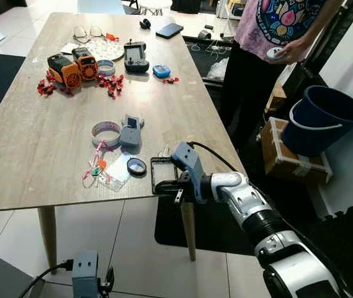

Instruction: Hang keys on a hook

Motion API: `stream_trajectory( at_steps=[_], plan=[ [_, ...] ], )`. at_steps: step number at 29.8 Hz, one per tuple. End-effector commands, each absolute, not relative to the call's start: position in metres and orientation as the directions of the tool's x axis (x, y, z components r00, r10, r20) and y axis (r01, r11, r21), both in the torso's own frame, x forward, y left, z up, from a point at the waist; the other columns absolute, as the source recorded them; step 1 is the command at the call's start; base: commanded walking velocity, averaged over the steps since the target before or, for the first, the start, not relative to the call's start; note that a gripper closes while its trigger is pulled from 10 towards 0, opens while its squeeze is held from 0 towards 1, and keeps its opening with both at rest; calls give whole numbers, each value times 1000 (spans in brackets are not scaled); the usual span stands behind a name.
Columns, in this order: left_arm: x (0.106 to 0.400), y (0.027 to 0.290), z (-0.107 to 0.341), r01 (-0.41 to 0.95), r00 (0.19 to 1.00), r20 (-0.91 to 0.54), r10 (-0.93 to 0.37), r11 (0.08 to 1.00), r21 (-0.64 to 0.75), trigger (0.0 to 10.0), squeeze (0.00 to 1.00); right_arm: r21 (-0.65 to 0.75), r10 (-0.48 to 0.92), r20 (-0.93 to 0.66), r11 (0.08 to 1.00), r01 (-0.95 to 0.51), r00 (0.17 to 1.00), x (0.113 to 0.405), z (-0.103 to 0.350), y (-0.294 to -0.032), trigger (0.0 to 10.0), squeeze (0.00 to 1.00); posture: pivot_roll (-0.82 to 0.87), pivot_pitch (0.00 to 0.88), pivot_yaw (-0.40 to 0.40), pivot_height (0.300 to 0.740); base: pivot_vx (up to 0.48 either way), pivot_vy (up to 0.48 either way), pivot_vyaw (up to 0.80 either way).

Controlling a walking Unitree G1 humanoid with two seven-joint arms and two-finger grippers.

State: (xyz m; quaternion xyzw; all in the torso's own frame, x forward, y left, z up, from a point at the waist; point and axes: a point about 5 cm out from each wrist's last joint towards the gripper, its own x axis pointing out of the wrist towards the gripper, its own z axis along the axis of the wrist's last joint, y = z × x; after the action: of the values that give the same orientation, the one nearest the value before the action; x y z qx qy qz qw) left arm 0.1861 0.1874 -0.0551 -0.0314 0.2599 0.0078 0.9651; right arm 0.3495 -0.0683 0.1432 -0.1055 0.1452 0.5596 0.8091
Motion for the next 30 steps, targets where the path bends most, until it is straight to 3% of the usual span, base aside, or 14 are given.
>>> stream_trajectory(
  at_steps=[1,12,13,14,16,18,19,21,22,23,27,28,29,30],
  plan=[
    [181,190,-57,-15,856,-517,-7,999,-38,10000,0,9,883,-327,359,-933,336,350,149,-69,10000,0,75,154,-63,740,0,0,0],
    [181,190,-57,-13,857,-515,-9,999,-39,10000,0,37,908,-117,410,-912,403,361,209,-87,10000,0,72,153,-59,740,0,0,0],
    [181,190,-57,-12,857,-516,-10,999,-39,10000,0,11,875,-92,478,-878,475,367,213,-93,10000,0,69,151,-57,740,0,0,0],
    [181,190,-57,-12,857,-516,-10,999,-39,10000,0,11,875,-92,478,-878,475,367,213,-93,10000,0,69,151,-57,740,0,0,0],
    [181,190,-57,-10,856,-517,-12,999,-40,10000,0,-16,793,-66,606,-795,605,380,213,-104,10000,0,68,147,-55,740,0,0,0],
    [181,190,-57,-9,856,-517,-13,999,-40,10000,0,-12,736,-57,675,-738,675,386,212,-110,10000,8,67,145,-54,740,0,0,0],
    [181,190,-57,-7,856,-517,-15,999,-40,10000,0,16,665,-51,746,-665,745,391,206,-118,10000,878,66,145,-53,740,0,0,0],
    [181,190,-57,-7,856,-517,-15,999,-40,10000,0,16,665,-51,746,-665,745,391,206,-118,10000,878,66,145,-53,740,0,0,0],
    [182,189,-57,-5,856,-517,-16,999,-40,10000,0,38,615,-50,788,-614,787,394,202,-122,10000,878,66,145,-53,740,0,0,0],
    [182,189,-57,-4,856,-517,-17,999,-40,10000,0,42,581,-65,814,-580,811,395,196,-125,10000,1000,66,141,-52,740,0,0,0],
    [183,189,-57,-1,857,-515,-19,999,-39,10000,0,32,543,-83,840,-542,836,395,182,-122,10000,1000,67,140,-51,740,0,0,0],
    [184,189,-57,-1,857,-515,-19,999,-38,10000,0,38,528,-81,849,-527,845,395,178,-120,10000,373,68,139,-50,740,0,0,0],
    [184,189,-57,-1,857,-515,-19,999,-38,10000,0,38,528,-81,849,-527,845,395,178,-120,10000,373,68,139,-50,740,0,0,0],
    [184,189,-57,0,857,-515,-19,999,-37,10000,0,53,514,-75,858,-511,855,396,176,-118,10000,0,68,140,-50,740,0,0,0]
  ],
)
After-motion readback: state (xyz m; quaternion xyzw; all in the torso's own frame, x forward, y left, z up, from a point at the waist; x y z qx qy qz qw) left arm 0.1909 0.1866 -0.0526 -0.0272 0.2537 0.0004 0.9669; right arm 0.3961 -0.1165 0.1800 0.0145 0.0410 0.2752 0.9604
